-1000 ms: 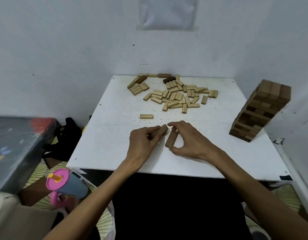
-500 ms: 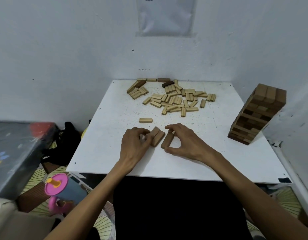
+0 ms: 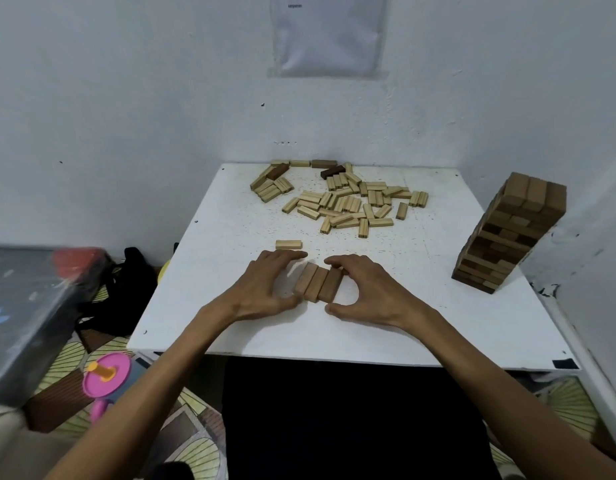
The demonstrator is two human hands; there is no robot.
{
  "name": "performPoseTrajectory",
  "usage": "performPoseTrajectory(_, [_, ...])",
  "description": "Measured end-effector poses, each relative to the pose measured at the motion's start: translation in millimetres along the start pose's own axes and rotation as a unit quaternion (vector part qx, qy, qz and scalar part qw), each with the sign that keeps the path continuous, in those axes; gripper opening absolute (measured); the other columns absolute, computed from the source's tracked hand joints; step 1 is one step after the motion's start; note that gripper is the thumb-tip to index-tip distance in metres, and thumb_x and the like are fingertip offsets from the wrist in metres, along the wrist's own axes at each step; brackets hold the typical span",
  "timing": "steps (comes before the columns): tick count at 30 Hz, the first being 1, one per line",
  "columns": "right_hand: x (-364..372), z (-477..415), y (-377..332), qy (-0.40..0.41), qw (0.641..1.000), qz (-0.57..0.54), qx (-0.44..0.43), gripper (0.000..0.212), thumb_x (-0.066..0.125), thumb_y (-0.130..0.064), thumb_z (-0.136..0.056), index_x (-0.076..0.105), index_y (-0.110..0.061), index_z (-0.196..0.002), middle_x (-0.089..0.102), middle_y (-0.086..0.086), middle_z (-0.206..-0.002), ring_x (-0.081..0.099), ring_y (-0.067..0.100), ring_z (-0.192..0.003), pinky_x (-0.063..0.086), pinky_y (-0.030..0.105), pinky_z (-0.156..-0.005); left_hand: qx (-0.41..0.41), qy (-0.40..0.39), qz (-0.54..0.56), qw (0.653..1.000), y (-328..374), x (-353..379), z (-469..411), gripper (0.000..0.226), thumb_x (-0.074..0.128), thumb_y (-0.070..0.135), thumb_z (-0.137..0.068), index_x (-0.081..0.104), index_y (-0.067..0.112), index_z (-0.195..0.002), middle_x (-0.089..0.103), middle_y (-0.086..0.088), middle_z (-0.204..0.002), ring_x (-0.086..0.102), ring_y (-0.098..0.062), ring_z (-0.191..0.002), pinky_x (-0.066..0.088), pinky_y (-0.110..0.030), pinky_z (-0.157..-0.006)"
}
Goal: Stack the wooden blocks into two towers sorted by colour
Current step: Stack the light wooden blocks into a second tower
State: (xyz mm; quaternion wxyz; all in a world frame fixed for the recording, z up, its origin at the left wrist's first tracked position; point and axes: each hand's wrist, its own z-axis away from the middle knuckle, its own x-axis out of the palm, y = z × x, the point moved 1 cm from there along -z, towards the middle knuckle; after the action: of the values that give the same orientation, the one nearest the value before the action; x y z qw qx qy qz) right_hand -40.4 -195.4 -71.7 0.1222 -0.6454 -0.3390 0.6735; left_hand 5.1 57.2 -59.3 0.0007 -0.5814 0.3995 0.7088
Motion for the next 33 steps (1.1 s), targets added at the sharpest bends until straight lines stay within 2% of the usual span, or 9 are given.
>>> performPoseTrajectory(4, [-7,-5,4,-0.025,1.0,0.003,-0.007,0.066,0.066,-0.018,-0.09,0.043,-0.03,-0.15,0.054,-0.005,-0.139,0.049,0.014,-0.125,0.044,0.038,-0.108,-0.044,0.004,-0.015,0.999,11,9,2,0.111,0.06,0.09,-0.062,0.038,0.03,-0.153,0.049,0.009,-0.127,0.044,-0.013,-0.117,0.044,-0.042,-0.103])
performPoseTrajectory(8, [-8,-13,6,0.004,1.0,0.006,-0.025,0.048,0.067,-0.012,-0.096,0.055,-0.022,-0.142,0.062,-0.004,-0.123,0.059,0.012,-0.107,0.052,0.038,-0.099,-0.061,0.055,-0.08,0.993,25,32,3,0.122,0.053,0.099,-0.057,0.04,0.021,-0.151,0.053,0.004,-0.132,0.047,-0.018,-0.123,0.044,-0.044,-0.102])
performPoseTrajectory(12, [-9,-15,8,0.005,1.0,-0.001,-0.029,0.048,0.072,-0.018,-0.094,0.057,-0.025,-0.139,0.063,-0.01,-0.115,0.058,0.007,-0.102,0.054,0.034,-0.095,-0.115,0.114,-0.084,0.983,32,45,5,0.117,0.049,0.098,-0.054,0.049,0.019,-0.141,0.056,0.003,-0.13,0.048,-0.02,-0.125,0.044,-0.044,-0.1])
performPoseTrajectory(16, [-11,-13,9,-0.007,1.0,0.002,-0.027,0.054,0.076,-0.027,-0.09,0.055,-0.029,-0.14,0.063,-0.012,-0.111,0.057,0.007,-0.098,0.053,0.031,-0.087,-0.097,0.168,-0.072,0.978,32,52,2,0.091,0.061,0.079,-0.063,0.058,0.017,-0.13,0.062,0.002,-0.119,0.055,-0.022,-0.113,0.048,-0.041,-0.091])
performPoseTrajectory(19, [-17,-12,11,-0.047,0.999,0.014,0.0,0.07,0.079,-0.04,-0.085,0.046,-0.032,-0.146,0.056,-0.015,-0.108,0.052,-0.001,-0.094,0.042,0.022,-0.079,-0.03,0.112,-0.009,0.993,27,38,-3,0.079,0.08,0.056,-0.071,0.056,0.02,-0.136,0.063,0.004,-0.124,0.055,-0.018,-0.111,0.047,-0.036,-0.092])
performPoseTrajectory(23, [-20,-14,9,-0.101,0.994,0.04,0.018,0.084,0.081,-0.053,-0.081,0.041,-0.03,-0.151,0.056,-0.011,-0.102,0.054,0.006,-0.095,0.048,0.032,-0.086,0.018,-0.007,0.023,1.0,19,16,-11,0.075,0.087,0.035,-0.08,0.052,0.027,-0.146,0.06,0.008,-0.136,0.052,-0.009,-0.112,0.042,-0.025,-0.095])
performPoseTrajectory(26, [-20,-18,6,-0.103,0.994,0.039,0.022,0.077,0.082,-0.051,-0.081,0.05,-0.024,-0.145,0.061,-0.006,-0.097,0.057,0.01,-0.087,0.049,0.034,-0.08,0.013,-0.032,0.004,0.999,19,13,-16,0.082,0.085,0.039,-0.082,0.045,0.026,-0.152,0.049,0.005,-0.138,0.046,-0.008,-0.116,0.038,-0.024,-0.098])
performPoseTrajectory(28, [-21,-19,5,-0.107,0.993,0.032,0.028,0.073,0.083,-0.05,-0.081,0.053,-0.024,-0.142,0.062,-0.004,-0.096,0.058,0.011,-0.084,0.049,0.034,-0.077,-0.018,-0.036,-0.029,0.999,20,12,-16,0.088,0.083,0.05,-0.082,0.039,0.027,-0.155,0.043,0.004,-0.129,0.043,-0.011,-0.115,0.039,-0.027,-0.098])
performPoseTrajectory(33, [-22,-19,6,-0.112,0.993,0.026,0.03,0.071,0.083,-0.049,-0.081,0.053,-0.025,-0.141,0.062,-0.006,-0.096,0.058,0.008,-0.086,0.045,0.027,-0.073,-0.017,-0.076,-0.038,0.996,27,11,-19,0.077,0.077,0.041,-0.089,0.041,0.019,-0.154,0.058,0.005,-0.112,0.055,-0.015,-0.098,0.039,-0.026,-0.081])
